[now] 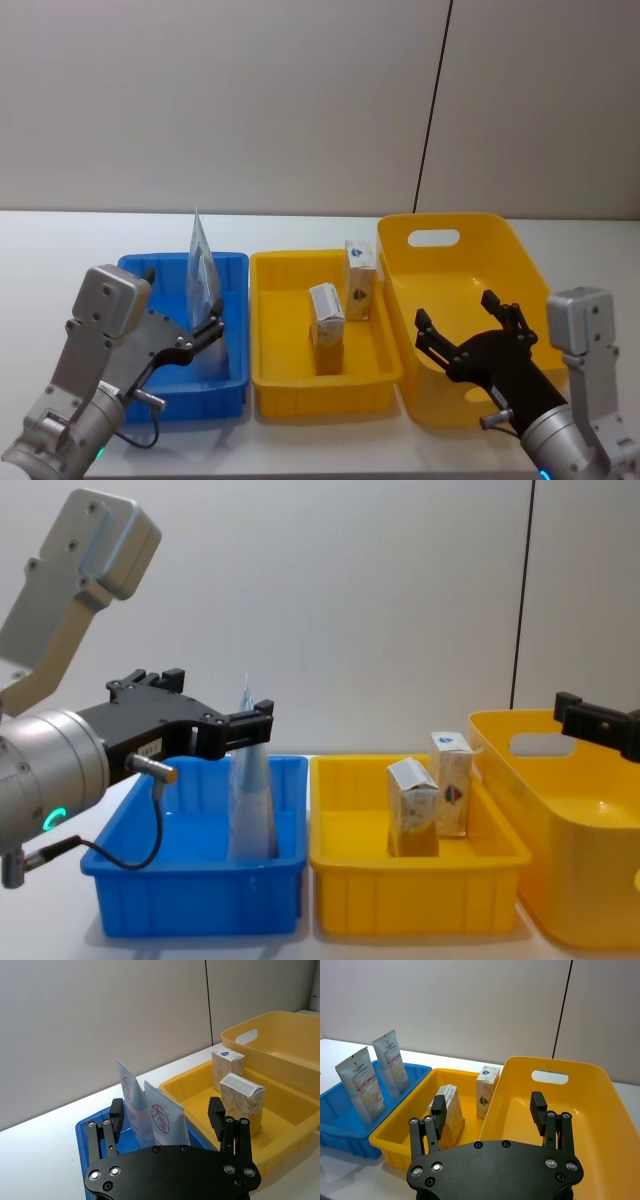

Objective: Bimanual collaborative sorting of washing and personal care products

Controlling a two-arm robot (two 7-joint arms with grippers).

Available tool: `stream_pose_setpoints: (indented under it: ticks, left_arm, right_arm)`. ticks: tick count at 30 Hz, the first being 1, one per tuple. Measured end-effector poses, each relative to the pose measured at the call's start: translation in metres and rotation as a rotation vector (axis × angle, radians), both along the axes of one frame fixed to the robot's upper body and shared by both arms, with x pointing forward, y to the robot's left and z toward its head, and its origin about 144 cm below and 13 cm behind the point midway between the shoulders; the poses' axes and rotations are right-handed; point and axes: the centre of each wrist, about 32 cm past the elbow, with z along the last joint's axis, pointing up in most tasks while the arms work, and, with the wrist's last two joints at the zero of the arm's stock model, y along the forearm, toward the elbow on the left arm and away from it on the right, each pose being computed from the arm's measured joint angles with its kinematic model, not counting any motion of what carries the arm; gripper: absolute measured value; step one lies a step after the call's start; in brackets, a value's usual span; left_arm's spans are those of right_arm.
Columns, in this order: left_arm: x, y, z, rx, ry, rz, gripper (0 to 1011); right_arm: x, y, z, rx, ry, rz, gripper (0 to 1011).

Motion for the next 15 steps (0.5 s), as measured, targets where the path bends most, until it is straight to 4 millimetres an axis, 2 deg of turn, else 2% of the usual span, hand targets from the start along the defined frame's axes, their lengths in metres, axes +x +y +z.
stream_pose_setpoints:
  ticks: [15]
  left_arm:
    - [0.0,0.0,0.0,0.0,0.0,0.0,1002]
  right_arm:
    - [0.0,0.0,0.0,0.0,0.0,0.0,1003]
